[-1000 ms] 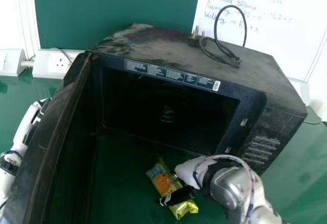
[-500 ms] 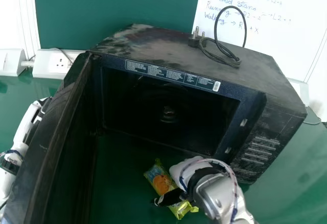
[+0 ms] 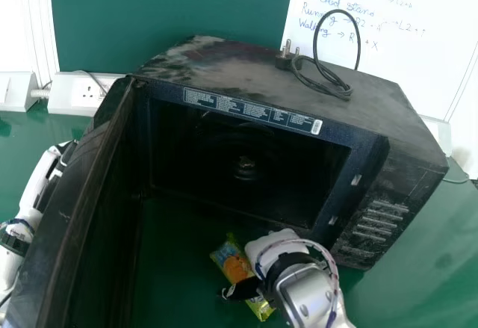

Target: Put biscuit inside oven

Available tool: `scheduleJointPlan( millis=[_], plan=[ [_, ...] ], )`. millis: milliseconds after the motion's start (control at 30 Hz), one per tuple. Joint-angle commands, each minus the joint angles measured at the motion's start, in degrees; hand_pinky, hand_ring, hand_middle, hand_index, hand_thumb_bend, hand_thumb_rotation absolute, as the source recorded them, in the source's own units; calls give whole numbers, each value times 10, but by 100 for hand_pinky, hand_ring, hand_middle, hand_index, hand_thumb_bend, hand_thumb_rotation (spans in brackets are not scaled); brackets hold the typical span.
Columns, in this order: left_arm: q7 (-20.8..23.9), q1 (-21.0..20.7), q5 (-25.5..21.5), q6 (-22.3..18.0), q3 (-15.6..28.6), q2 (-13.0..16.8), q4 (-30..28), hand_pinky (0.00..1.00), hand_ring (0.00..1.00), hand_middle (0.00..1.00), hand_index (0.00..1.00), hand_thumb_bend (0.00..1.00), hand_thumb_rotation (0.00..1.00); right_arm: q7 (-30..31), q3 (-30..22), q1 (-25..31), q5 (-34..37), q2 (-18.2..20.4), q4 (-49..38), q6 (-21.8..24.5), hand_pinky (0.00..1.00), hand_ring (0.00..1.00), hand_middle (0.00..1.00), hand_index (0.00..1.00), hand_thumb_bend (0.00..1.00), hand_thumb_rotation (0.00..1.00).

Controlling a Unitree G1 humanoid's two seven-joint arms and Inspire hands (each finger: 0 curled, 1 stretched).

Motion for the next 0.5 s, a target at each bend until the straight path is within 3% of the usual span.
scheduleJointPlan(
  millis=[0,233,367,467],
  plan=[
    [4,6,6,-5,-2,-2,-1,29,35,40,48,51,6,8,4,31,-10,5,13,-18,60,84,92,95,99,43],
    [3,5,5,-4,-1,-4,0,28,36,40,48,51,6,-35,9,73,-72,29,6,-49,53,80,92,94,98,40],
    [1,6,2,0,-1,-5,-1,29,36,41,48,51,6,-73,9,103,-99,34,-4,-69,50,79,89,91,70,27],
    [3,6,8,-4,-1,-3,1,28,35,41,48,51,6,-85,6,115,-106,40,-6,-81,48,78,89,90,66,29]
  ],
)
